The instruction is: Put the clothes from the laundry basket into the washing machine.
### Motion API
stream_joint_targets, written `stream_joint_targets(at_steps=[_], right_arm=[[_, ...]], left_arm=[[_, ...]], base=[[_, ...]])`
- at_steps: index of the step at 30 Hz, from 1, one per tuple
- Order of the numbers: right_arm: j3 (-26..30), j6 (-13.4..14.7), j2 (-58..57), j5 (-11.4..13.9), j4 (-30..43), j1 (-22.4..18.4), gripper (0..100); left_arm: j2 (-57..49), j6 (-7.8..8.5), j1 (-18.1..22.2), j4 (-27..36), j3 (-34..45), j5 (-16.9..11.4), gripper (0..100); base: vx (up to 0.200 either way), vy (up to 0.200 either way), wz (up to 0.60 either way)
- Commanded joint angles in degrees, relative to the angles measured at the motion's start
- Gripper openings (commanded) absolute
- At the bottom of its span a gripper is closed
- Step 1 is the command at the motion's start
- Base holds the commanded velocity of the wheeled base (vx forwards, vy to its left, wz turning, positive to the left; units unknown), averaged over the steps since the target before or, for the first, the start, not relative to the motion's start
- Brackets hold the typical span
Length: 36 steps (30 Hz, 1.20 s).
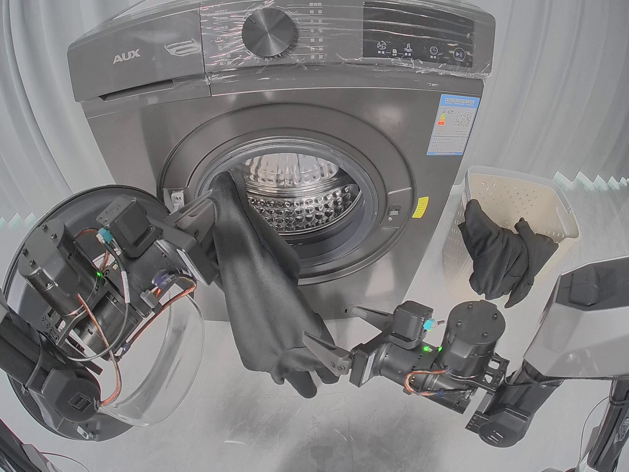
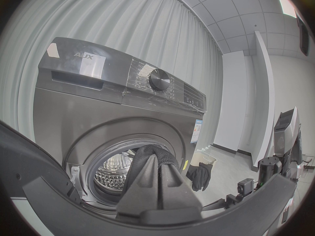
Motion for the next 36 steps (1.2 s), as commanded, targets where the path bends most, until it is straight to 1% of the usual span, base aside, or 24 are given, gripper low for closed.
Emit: stream_joint_targets(at_steps=[1, 3, 6, 8, 13, 21, 30, 36], right_arm=[[-7.93, -0.29, 6.7, 0.09, 0.73, 0.17, 100], [-11.36, -0.64, 8.81, 0.09, 1.0, 0.08, 100], [-14.52, -1.87, 11.36, 0.09, 1.0, -0.01, 100], [-15.31, -1.96, 12.15, 0.0, 1.0, 0.08, 100], [-20.32, -2.22, 14.61, -0.09, 1.88, 0.17, 100], [-24.8, -2.22, 15.41, 0.0, 6.45, 0.7, 100], [-28.14, -2.22, 17.95, 0.0, 6.18, 2.72, 100], [-31.31, -2.31, 20.24, -0.35, 6.18, 2.54, 100]], left_arm=[[0.04, -0.04, -0.32, -0.01, 0.0, -0.02, 0], [0.04, -0.04, -0.32, -0.01, 0.0, -0.02, 0], [0.04, -0.04, -0.32, -0.01, 0.09, 0.07, 0], [0.04, -0.04, -0.32, -0.01, 0.09, -0.02, 0], [0.04, -0.04, -0.32, -0.01, 0.0, 0.07, 0], [-0.04, -0.04, -0.32, -0.01, -0.17, 0.07, 0], [-0.48, -0.04, -0.32, -0.01, -0.26, 0.07, 0], [-0.66, -0.04, -0.32, -0.01, -0.61, 0.07, 0]], base=[[0.0, 0.0, 0.0], [0.0, 0.0, 0.0], [0.0, 0.0, 0.0], [0.0, 0.0, 0.0], [0.0, 0.0, 0.0], [0.0, 0.0, 0.0], [0.0, 0.0, 0.0], [0.0, 0.0, 0.0]])
